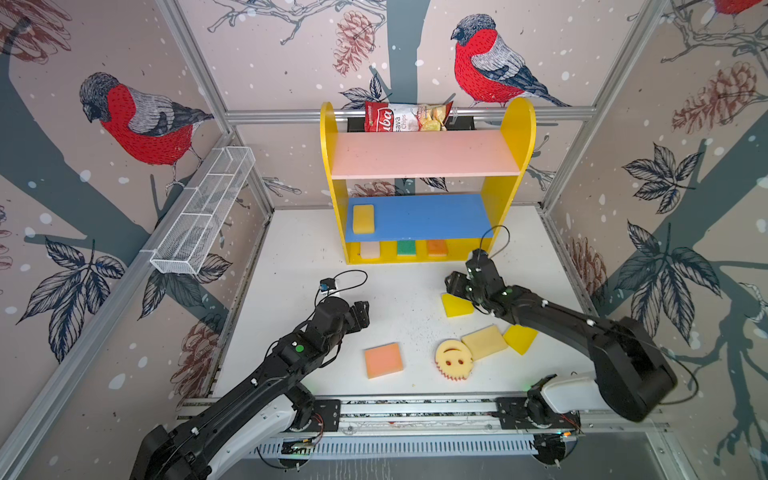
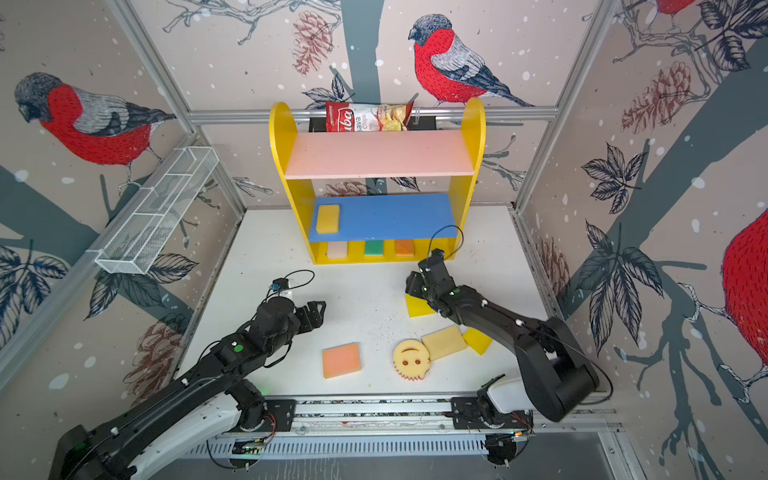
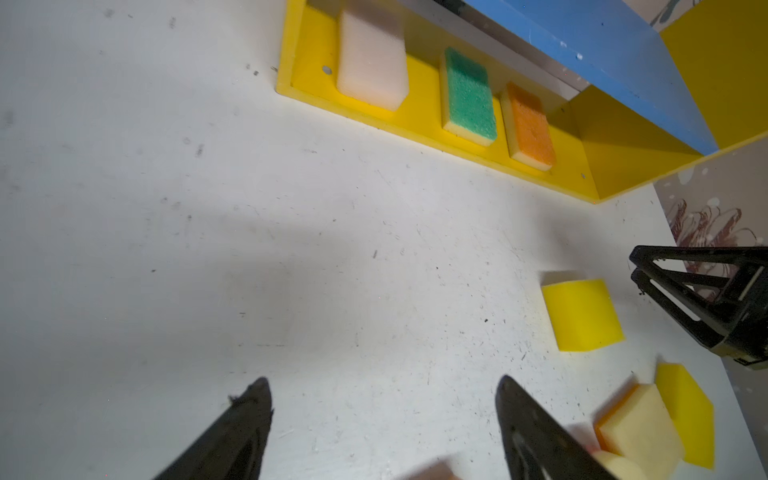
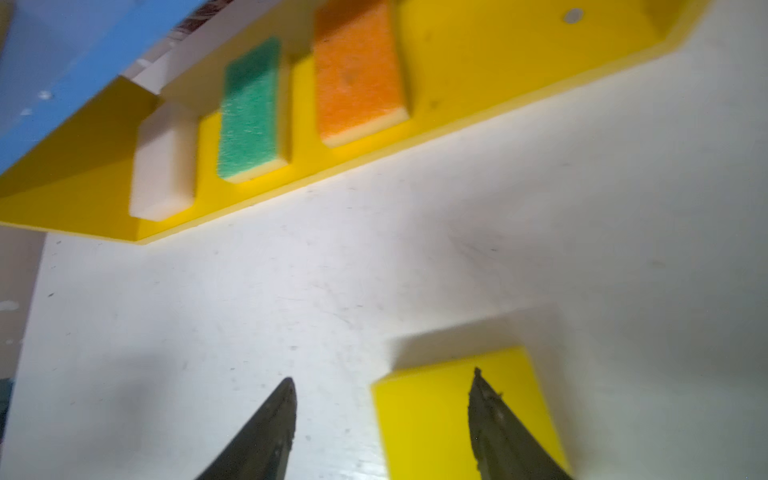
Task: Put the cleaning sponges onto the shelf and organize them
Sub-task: 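Withdraw the right gripper while the left gripper reaches toward the pink-orange sponge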
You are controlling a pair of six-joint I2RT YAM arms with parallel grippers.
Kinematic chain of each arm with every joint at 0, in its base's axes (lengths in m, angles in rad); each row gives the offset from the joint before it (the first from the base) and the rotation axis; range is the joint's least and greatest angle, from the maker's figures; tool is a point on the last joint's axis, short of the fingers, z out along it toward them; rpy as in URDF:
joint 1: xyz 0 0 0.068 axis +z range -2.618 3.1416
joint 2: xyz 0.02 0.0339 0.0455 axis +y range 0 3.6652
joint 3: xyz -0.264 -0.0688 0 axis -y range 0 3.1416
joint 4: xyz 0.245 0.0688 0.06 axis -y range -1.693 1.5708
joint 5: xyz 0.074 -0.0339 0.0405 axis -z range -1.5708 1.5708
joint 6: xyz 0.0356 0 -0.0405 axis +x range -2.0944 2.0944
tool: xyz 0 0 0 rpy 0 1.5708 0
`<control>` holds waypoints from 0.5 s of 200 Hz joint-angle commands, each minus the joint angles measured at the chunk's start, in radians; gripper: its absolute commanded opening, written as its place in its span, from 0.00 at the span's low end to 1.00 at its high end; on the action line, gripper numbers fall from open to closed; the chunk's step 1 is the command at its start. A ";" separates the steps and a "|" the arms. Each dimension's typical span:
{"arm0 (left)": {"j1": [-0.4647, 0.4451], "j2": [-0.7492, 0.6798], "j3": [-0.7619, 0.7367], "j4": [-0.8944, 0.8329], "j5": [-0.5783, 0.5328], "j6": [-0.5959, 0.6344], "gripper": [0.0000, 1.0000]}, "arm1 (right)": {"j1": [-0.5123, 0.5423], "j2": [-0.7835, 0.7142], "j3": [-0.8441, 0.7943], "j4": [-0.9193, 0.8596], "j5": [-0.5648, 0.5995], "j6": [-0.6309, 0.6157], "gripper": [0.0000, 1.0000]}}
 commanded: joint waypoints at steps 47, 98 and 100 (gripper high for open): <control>-0.003 0.191 0.015 -0.012 0.282 0.061 0.83 | -0.022 -0.110 -0.089 -0.036 0.045 -0.040 0.65; -0.156 0.059 -0.133 0.009 0.251 -0.125 0.84 | -0.034 -0.089 -0.074 -0.009 0.008 -0.072 0.65; -0.159 0.055 -0.136 0.004 0.250 -0.130 0.84 | -0.034 -0.087 -0.073 -0.008 0.007 -0.073 0.65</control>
